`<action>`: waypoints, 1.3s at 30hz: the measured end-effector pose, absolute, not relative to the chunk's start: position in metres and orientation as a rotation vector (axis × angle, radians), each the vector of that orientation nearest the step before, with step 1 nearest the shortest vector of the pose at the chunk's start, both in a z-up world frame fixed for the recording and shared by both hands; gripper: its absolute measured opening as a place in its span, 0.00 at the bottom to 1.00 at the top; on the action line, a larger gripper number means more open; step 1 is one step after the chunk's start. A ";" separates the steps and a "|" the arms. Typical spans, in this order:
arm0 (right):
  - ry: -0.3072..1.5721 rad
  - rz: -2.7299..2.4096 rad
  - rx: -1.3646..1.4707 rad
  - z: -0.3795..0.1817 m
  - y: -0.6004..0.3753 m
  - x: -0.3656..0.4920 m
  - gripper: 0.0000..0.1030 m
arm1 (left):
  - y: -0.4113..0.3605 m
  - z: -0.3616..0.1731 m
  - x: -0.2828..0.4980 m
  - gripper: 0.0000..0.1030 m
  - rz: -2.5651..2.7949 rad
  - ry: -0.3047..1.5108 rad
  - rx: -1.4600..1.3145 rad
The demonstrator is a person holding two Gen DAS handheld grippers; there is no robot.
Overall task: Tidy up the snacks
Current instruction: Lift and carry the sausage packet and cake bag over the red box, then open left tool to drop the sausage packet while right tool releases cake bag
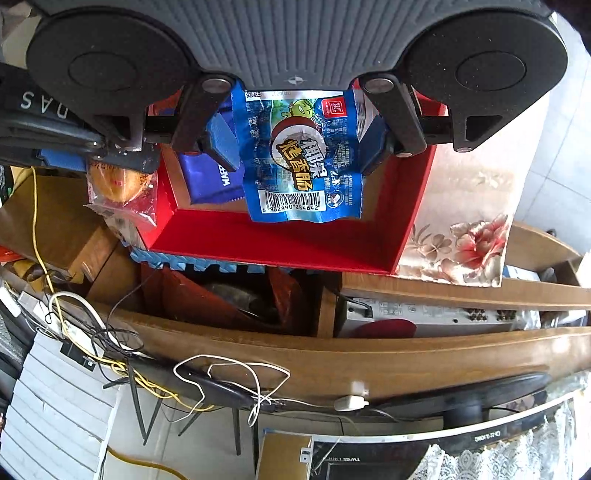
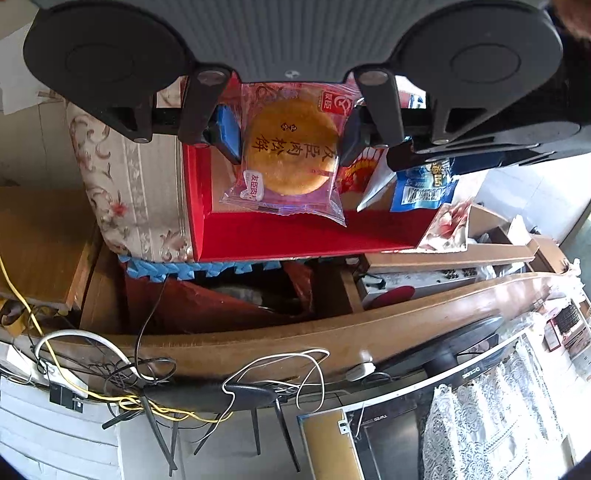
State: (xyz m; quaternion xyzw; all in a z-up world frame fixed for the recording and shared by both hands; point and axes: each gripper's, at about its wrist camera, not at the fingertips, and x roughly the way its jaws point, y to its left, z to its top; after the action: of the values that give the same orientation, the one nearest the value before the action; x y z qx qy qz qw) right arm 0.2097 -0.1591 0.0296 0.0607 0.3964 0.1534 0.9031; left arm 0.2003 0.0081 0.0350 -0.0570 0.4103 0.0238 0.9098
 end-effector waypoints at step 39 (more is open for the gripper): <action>0.909 0.317 0.113 -0.019 -0.141 0.274 0.51 | 0.015 -0.004 0.246 0.72 0.132 0.932 -0.098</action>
State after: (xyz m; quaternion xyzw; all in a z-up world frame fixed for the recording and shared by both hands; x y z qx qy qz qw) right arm 0.2738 -0.1413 -0.0191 0.0542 0.4367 0.1525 0.8849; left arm 0.2456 0.0154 -0.0041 -0.0471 0.4488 0.0634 0.8902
